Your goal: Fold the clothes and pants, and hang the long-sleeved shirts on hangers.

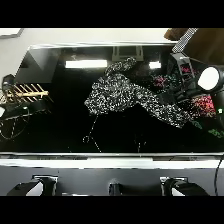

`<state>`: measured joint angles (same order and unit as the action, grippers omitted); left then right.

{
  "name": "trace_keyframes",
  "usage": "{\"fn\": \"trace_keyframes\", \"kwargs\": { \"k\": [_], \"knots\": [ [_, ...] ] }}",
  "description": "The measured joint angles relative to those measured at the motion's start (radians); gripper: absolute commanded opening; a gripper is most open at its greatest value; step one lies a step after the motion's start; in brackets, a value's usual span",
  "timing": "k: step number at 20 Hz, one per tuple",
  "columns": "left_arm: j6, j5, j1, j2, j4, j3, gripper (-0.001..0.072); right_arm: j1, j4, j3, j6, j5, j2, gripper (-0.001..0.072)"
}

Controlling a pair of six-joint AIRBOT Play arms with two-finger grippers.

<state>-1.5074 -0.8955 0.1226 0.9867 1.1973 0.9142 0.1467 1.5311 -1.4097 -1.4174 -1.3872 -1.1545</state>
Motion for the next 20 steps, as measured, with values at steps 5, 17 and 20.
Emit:
{"fn": "trace_keyframes", "kwargs": {
  "k": [5, 17, 20],
  "knots": [
    [0.079, 0.112, -0.048, 0.289, -0.402, 0.015, 0.072, 0.0, 0.0, 0.0, 0.0, 0.002, 0.0, 0.0025],
    [0.185, 0.2, -0.285, 0.706, -0.698, 0.179, 0.0186, 0.0, 0.0, 0.0, -0.003, 0.031, -0.002, 0.0327],
    [0.187, 0.2, -0.302, 0.719, -0.699, 0.187, 0.0018, -0.001, 0.003, 0.008, -0.03, 0.037, -0.005, 0.0455]
  ]
}}
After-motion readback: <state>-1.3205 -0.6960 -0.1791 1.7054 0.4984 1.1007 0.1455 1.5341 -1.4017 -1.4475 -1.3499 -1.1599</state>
